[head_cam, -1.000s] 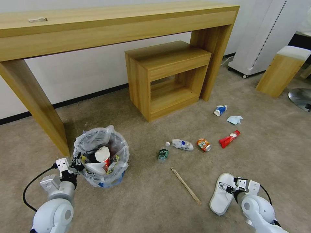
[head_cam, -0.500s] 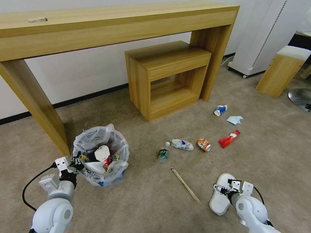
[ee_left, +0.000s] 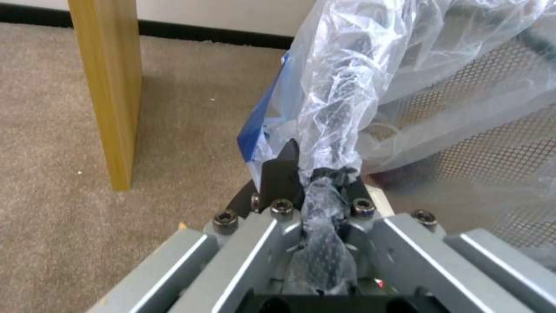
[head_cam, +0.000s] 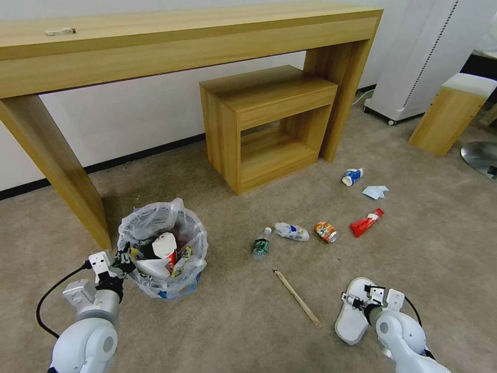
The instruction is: Pick up the trash bin and place the garbage on the floor into it.
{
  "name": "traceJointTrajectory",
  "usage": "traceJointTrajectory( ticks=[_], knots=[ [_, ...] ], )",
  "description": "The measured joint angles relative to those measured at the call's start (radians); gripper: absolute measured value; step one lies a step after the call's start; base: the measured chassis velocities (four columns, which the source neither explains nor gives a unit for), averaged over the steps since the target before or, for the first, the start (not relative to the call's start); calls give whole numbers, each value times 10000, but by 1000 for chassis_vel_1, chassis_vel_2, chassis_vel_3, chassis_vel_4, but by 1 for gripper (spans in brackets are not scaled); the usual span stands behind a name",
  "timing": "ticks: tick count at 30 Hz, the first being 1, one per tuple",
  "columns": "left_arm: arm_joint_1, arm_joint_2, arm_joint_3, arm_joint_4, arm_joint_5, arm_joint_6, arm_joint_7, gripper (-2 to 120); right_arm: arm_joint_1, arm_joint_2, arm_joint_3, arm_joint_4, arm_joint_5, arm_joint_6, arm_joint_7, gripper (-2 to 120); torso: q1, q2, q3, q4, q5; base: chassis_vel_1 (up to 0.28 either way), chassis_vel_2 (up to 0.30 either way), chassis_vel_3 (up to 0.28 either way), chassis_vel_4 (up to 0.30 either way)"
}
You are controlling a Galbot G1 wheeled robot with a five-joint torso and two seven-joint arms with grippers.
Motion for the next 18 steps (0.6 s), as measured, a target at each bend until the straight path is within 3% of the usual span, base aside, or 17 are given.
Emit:
traceJointTrajectory(
  ticks=[18],
  knots=[
    [26, -40, 9, -93, 24, 0, -15, 1, -62, -240, 193, -152, -513, 264, 126, 100, 0, 0, 0, 0, 0, 0, 0, 0, 0]
  ],
)
